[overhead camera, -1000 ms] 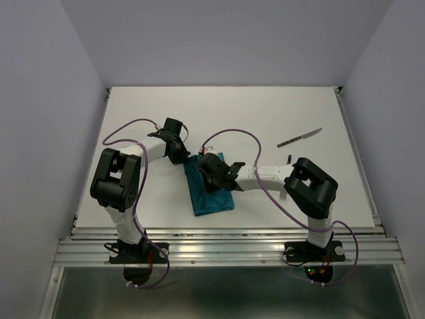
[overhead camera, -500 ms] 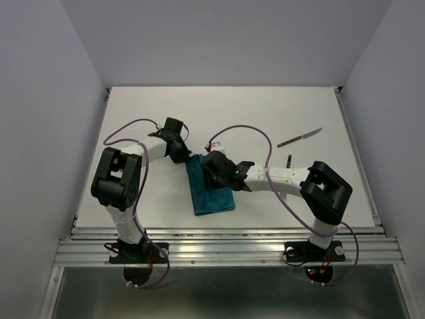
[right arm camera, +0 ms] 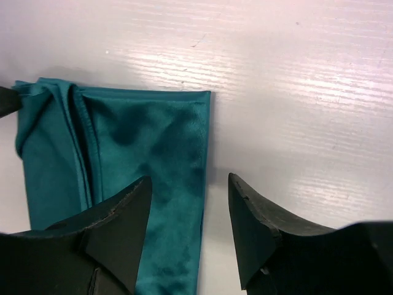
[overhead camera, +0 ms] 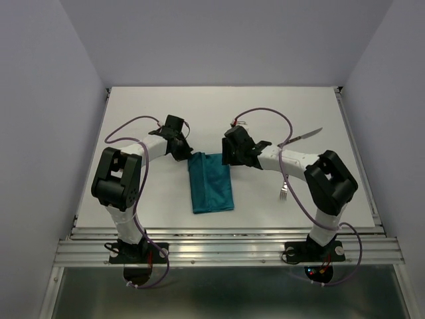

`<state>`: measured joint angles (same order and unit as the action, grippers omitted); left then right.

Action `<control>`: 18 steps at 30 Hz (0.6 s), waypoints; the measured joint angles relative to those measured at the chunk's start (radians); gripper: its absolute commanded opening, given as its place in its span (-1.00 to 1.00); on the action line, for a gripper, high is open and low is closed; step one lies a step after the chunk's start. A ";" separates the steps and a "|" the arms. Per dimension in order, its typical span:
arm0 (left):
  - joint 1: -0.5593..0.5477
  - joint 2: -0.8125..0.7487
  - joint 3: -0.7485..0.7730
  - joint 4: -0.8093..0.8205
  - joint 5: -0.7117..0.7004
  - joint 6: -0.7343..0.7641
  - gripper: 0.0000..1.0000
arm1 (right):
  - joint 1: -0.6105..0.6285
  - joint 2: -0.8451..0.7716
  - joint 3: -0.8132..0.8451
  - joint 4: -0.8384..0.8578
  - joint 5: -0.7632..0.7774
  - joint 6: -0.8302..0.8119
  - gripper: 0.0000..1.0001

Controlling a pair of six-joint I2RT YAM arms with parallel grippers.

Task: Fold the napkin into a case and place the utensils inside
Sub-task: Pick up the 2/3-rectangle-folded napkin at the center of the board.

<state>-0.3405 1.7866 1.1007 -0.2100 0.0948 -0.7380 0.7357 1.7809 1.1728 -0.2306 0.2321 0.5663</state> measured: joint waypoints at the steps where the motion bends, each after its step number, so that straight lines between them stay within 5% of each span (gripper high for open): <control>1: -0.001 0.000 0.004 0.000 0.003 0.001 -1.00 | -0.011 0.016 0.009 0.000 -0.007 -0.006 0.18; 18: -0.008 0.019 0.059 -0.017 0.027 0.024 -1.00 | -0.097 0.144 0.054 0.033 -0.140 -0.029 -0.02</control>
<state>-0.3481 1.8061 1.1599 -0.2272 0.1219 -0.7139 0.6384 1.9251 1.2270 -0.1978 0.0925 0.5377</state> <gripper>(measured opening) 0.022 0.501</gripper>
